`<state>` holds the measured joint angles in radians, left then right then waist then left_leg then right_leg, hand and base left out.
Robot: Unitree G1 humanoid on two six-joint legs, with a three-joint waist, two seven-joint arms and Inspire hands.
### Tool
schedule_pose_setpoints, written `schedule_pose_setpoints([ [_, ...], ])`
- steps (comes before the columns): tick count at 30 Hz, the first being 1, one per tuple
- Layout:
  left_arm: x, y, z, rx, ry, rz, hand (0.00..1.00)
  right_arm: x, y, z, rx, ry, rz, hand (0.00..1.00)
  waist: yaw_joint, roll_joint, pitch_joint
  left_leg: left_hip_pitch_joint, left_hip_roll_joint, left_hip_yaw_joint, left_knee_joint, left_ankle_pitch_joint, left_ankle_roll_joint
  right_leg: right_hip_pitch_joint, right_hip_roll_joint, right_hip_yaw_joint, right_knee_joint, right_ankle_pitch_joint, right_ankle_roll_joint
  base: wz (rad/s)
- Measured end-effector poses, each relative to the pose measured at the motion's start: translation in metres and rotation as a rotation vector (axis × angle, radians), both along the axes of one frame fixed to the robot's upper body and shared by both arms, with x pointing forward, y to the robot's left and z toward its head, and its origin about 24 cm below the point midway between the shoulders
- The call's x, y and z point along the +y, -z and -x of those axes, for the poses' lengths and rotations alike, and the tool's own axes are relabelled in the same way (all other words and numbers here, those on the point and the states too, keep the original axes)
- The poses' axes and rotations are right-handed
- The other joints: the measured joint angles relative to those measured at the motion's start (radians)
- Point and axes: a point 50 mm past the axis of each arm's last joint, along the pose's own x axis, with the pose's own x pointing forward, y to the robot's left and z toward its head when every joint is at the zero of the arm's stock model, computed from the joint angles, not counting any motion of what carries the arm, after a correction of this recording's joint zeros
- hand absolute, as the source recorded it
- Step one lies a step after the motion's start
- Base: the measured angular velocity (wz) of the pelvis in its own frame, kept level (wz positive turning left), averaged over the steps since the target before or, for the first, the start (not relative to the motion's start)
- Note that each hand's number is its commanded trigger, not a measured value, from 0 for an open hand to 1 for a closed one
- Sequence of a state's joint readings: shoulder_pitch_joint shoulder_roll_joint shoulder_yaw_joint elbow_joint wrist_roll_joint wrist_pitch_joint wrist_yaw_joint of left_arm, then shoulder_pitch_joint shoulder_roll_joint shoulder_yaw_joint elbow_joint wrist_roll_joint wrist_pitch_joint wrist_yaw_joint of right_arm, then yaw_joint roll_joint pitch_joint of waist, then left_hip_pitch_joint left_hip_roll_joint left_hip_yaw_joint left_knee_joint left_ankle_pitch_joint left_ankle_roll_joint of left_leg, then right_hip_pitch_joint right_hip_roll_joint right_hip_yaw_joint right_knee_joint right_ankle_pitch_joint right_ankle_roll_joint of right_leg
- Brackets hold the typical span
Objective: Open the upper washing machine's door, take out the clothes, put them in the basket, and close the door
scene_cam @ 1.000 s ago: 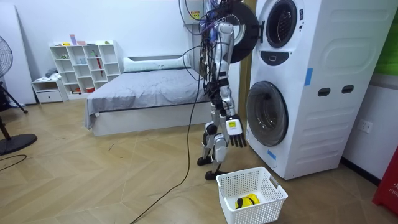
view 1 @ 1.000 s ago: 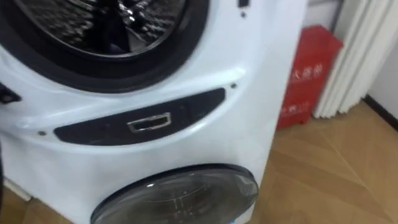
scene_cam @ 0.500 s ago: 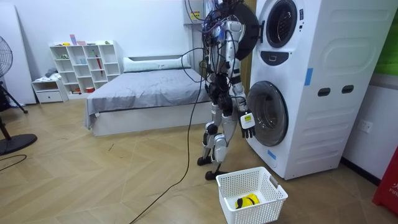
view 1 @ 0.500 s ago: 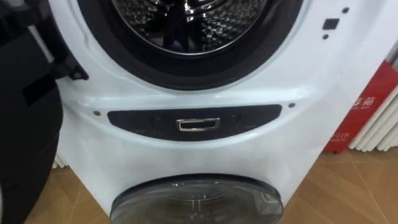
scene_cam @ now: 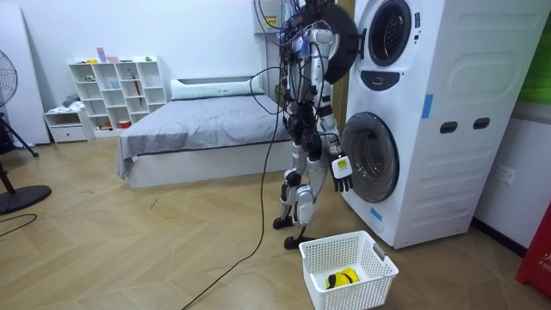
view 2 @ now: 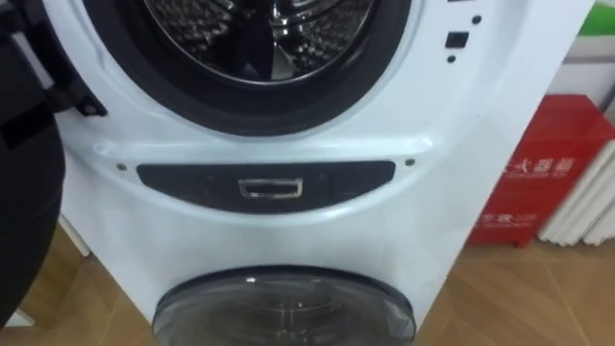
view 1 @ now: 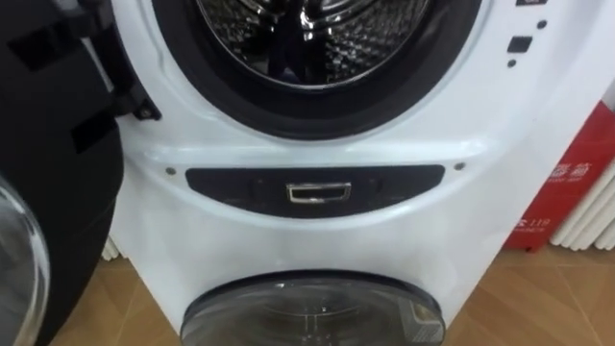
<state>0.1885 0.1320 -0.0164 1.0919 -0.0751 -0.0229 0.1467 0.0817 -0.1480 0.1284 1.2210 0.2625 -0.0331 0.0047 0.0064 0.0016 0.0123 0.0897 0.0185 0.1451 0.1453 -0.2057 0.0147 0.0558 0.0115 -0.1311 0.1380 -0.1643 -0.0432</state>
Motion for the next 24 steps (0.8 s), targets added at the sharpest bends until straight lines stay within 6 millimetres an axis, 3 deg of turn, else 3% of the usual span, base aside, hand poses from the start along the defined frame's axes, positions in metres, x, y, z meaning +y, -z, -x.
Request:
schedule_pose_setpoints([
  [5, 0.000, 0.001, 0.007, 0.011, -0.024, -0.001, 0.00, 0.001, 0.000, 0.004, 0.000, 0.005, -0.011, 0.00, 0.003, -0.006, 0.0006, 0.027, 0.003, 0.001, 0.005, 0.000, -0.001, 0.024, 0.000, 0.001, -0.003, -0.005, -0.003, -0.02],
  [6, 0.001, 0.000, 0.007, 0.011, -0.025, -0.003, 0.00, 0.001, 0.000, 0.003, -0.005, -0.001, -0.012, 0.00, 0.003, -0.003, -0.0040, 0.025, 0.005, 0.000, 0.009, -0.002, -0.003, 0.021, 0.000, 0.001, -0.001, -0.006, -0.004, 0.00],
  [8, 0.004, 0.000, 0.009, 0.015, -0.024, -0.016, 0.00, 0.001, 0.000, 0.004, -0.002, -0.009, -0.014, 0.00, 0.002, -0.005, -0.0053, 0.013, 0.009, 0.000, 0.034, -0.010, -0.015, 0.012, 0.005, 0.004, 0.011, -0.015, -0.009, -0.02],
  [10, 0.009, -0.002, 0.008, 0.019, -0.013, -0.032, 0.00, 0.003, 0.000, 0.001, -0.006, -0.025, -0.024, 0.00, 0.004, -0.019, -0.0083, -0.048, 0.025, -0.006, 0.168, -0.038, -0.034, -0.004, 0.008, -0.009, 0.052, -0.029, -0.021, -0.06],
  [12, 0.011, -0.003, 0.004, 0.001, -0.030, -0.036, 0.00, 0.002, -0.001, -0.002, -0.012, -0.041, -0.023, 0.00, 0.003, -0.020, -0.0052, -0.121, 0.045, -0.018, 0.325, -0.049, -0.044, -0.009, 0.012, -0.014, 0.065, -0.028, -0.028, -0.11],
  [15, 0.009, -0.005, -0.013, -0.042, -0.013, -0.033, 0.00, -0.008, -0.003, -0.006, -0.013, -0.035, 0.003, 0.00, -0.006, -0.008, -0.0036, -0.258, 0.088, -0.039, 0.576, -0.038, -0.042, -0.040, 0.032, -0.042, 0.084, -0.031, -0.059, -0.12],
  [16, 0.008, -0.005, -0.017, -0.048, -0.006, -0.030, 0.00, -0.011, -0.003, -0.003, -0.003, -0.025, 0.020, 0.00, -0.003, 0.001, -0.0023, -0.268, 0.113, -0.044, 0.697, -0.020, -0.049, -0.042, 0.043, -0.039, 0.106, -0.039, -0.072, -0.21],
  [18, 0.009, -0.007, -0.022, -0.061, 0.006, -0.031, 0.00, -0.012, -0.003, -0.002, -0.002, -0.014, 0.029, 0.00, -0.027, 0.006, -0.0018, -0.218, 0.128, -0.052, 0.794, -0.014, -0.062, -0.036, 0.059, -0.039, 0.121, -0.044, -0.079, -0.06],
  [20, 0.005, -0.009, -0.038, -0.103, 0.032, -0.020, 0.00, -0.014, -0.004, -0.002, -0.013, 0.003, 0.031, 0.00, -0.067, 0.012, 0.0031, -0.160, 0.129, -0.090, 0.783, -0.013, -0.072, -0.053, 0.067, -0.072, 0.133, -0.042, -0.081, 0.38],
  [21, 0.000, -0.010, -0.050, -0.129, 0.062, -0.003, 0.00, -0.016, -0.004, -0.001, -0.012, 0.013, 0.038, 0.00, -0.080, 0.017, 0.0037, -0.112, 0.137, -0.100, 0.729, -0.020, -0.083, -0.073, 0.072, -0.086, 0.149, -0.042, -0.082, 0.36],
  [22, -0.004, -0.012, -0.061, -0.154, 0.087, 0.008, 0.00, -0.017, -0.004, 0.000, -0.013, 0.025, 0.042, 0.00, -0.088, 0.024, 0.0041, -0.056, 0.148, -0.100, 0.623, -0.062, -0.117, -0.103, 0.076, -0.095, 0.181, -0.041, -0.081, 0.23],
  [23, -0.005, -0.014, -0.069, -0.172, 0.103, 0.008, 0.00, -0.017, -0.004, 0.001, -0.014, 0.036, 0.043, 0.00, -0.090, 0.032, 0.0007, -0.030, 0.148, -0.100, 0.563, -0.100, -0.132, -0.122, 0.076, -0.096, 0.195, -0.039, -0.081, 0.09],
  [24, -0.008, -0.016, -0.078, -0.188, 0.139, 0.004, 0.00, -0.017, -0.005, -0.003, -0.026, 0.037, 0.045, 0.00, -0.089, 0.033, 0.0008, 0.010, 0.147, -0.094, 0.444, -0.160, -0.131, -0.157, 0.076, -0.102, 0.210, -0.030, -0.078, 0.00],
])
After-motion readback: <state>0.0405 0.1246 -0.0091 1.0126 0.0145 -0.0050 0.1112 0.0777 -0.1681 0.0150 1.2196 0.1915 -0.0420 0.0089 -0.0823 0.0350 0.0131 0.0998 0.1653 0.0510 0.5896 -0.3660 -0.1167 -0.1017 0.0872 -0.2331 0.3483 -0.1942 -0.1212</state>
